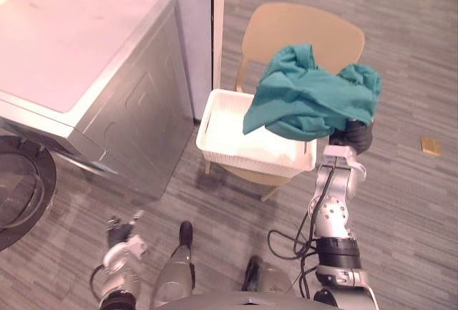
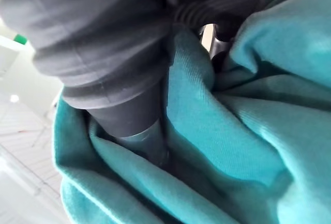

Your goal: Pick up the laundry basket with both hands and put the clothes into the washing machine.

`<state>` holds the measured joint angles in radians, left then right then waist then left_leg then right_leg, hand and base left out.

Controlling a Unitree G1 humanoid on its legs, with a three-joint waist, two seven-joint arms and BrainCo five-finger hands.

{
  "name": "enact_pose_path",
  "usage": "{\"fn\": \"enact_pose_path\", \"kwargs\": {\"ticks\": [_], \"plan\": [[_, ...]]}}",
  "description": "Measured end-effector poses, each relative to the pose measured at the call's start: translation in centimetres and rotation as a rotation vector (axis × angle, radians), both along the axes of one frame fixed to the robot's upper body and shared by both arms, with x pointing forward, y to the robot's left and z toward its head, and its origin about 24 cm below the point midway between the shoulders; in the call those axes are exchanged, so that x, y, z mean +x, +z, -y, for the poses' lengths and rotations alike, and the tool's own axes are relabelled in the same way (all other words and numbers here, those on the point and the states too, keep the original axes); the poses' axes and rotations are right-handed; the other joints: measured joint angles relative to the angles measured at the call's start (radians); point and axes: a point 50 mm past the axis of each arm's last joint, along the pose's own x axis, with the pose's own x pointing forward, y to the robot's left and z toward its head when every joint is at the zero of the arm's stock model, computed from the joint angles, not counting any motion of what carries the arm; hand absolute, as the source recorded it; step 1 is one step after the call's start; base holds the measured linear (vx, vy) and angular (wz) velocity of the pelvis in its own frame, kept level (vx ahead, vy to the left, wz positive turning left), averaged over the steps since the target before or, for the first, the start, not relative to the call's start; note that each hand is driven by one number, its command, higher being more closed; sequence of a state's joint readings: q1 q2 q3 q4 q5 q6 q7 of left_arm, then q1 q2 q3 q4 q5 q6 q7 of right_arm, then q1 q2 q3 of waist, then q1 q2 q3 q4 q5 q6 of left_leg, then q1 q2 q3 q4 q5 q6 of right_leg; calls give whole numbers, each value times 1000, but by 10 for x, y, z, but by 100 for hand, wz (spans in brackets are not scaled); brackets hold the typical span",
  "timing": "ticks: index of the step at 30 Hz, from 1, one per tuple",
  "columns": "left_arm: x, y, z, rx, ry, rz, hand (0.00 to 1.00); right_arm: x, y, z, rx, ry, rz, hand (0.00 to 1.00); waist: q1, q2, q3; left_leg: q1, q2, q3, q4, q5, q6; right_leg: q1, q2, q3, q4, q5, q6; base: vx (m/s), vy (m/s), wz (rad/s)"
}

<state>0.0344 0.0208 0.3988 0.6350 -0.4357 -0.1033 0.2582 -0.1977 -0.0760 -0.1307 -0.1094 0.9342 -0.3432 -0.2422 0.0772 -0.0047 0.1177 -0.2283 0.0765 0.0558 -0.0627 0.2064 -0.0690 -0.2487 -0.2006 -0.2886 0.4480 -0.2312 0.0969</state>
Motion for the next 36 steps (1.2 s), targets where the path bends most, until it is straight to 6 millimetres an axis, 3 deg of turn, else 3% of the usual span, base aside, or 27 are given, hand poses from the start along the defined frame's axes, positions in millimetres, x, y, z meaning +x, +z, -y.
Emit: {"fn": "enact_pose_path", "kwargs": {"ticks": [3,5,7,9,10,13,16,18,22,25,28,32,36], "plan": [[-2,29,-36,86,180,114,0,-5,-11,-3,4,17,-29,100,1,0,-49,47,0,6,-13,-2,-1,48,9,3,-28,3,4,52,-35,-7],[2,62,-57,174,286,246,0,-6,-15,-6,-3,40,-30,100,2,1,-66,81,5,23,-13,-10,-3,84,15,12,-52,12,4,36,-10,-18],[7,106,-68,288,353,413,0,-8,-20,-7,-45,47,-57,100,3,5,-86,119,7,37,-13,-22,-2,120,24,32,-79,25,7,35,10,-32],[12,129,-68,342,364,493,0,-9,-22,-8,-52,58,-66,100,0,10,-91,139,9,51,-13,-26,-2,139,30,43,-93,31,8,14,22,-28],[19,160,-63,444,350,581,0,-9,-24,-9,-64,76,-74,100,-5,17,-104,151,10,61,-14,-29,-2,150,33,55,-108,42,9,1,42,-24],[37,209,-43,610,280,738,0,-8,-25,-13,-103,96,-90,100,-19,33,-120,174,13,79,-14,-29,-1,173,40,72,-134,63,12,-5,39,-21],[53,239,-19,673,195,863,0,-7,-26,-22,-121,137,-87,100,-31,43,-132,182,18,88,-15,-31,-1,183,49,83,-158,81,11,-33,42,-15],[64,267,17,725,68,1008,0,-7,-26,-28,-127,167,-85,100,-42,46,-133,180,21,90,-20,-32,-2,184,51,86,-170,88,9,-53,47,-6],[73,284,65,747,-156,1167,0,-6,-24,-41,-144,225,-63,100,-59,65,-145,183,22,108,-21,-33,1,188,58,107,-198,112,15,-29,44,-14],[87,285,116,651,-438,1262,0,-9,-21,-48,-153,256,-46,100,-65,76,-149,196,20,114,-21,-34,2,205,59,115,-225,128,21,-3,45,-8],[101,276,174,551,-838,1293,0,-9,-21,-60,-172,313,-45,100,-89,83,-154,195,20,117,-21,-36,6,213,64,127,-249,143,23,1,41,-7],[111,262,207,460,-1062,1242,0,-9,-20,-62,-178,323,-43,100,-100,85,-155,196,20,130,-21,-35,3,211,66,143,-266,157,27,25,14,-14],[118,250,227,456,-1220,1157,0,-9,-20,-60,-198,326,-46,100,-111,85,-155,195,19,133,-21,-36,5,211,67,146,-276,163,31,25,8,-3]]}}
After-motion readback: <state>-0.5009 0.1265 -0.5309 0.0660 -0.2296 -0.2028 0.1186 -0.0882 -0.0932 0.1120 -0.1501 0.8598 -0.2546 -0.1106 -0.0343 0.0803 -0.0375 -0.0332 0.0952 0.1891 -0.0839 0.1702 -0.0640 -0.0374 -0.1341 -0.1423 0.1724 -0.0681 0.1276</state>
